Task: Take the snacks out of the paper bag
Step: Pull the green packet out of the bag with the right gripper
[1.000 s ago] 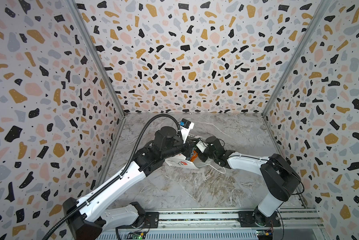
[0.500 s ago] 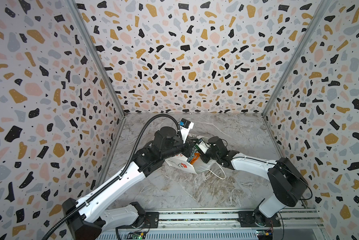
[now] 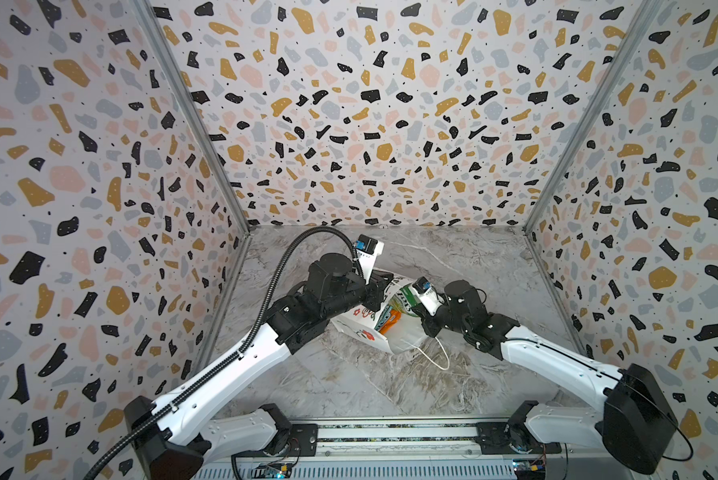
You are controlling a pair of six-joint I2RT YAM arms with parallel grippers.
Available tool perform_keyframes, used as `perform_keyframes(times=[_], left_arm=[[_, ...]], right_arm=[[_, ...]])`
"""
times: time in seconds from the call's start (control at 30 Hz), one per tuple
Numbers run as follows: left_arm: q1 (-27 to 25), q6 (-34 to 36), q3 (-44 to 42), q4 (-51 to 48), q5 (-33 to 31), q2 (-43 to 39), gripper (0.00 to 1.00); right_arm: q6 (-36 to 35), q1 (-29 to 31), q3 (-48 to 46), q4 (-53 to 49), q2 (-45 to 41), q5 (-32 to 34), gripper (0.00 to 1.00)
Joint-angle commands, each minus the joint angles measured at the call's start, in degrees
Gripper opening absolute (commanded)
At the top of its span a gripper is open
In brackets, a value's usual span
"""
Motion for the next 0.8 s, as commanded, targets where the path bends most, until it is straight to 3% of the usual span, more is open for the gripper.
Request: perform_keyframes(times=[0.0, 0.33, 0.5, 0.63, 0.77], left_arm=[[-0.3, -0.5, -0.2, 2.4, -1.0, -0.3, 0.0], [-0.4, -0.2, -0.4, 2.5, -0.9, -0.3, 0.0], [-0.5, -0.1, -0.6, 2.5, -0.8, -0.2, 0.0], [-0.5, 0.0, -0.6, 2.6, -0.2, -0.1, 0.0], [-0.7, -0.1, -0.5, 2.7, 0.4, 0.0, 0.0]], right_arm=[[2.6, 0.0, 1.8, -2.9, -6.8, -1.8, 0.0], [4.2, 0.0, 8.9, -11.6, -19.8, 1.0, 0.0], [4.2, -0.1, 13.1, -14.3, -23.5, 8.0, 0.0], [3.6, -1.1, 15.9, -16.8, -22.2, 18.3, 0.0], [4.1, -8.2, 17.7, -18.2, -17.4, 17.1, 0.0]])
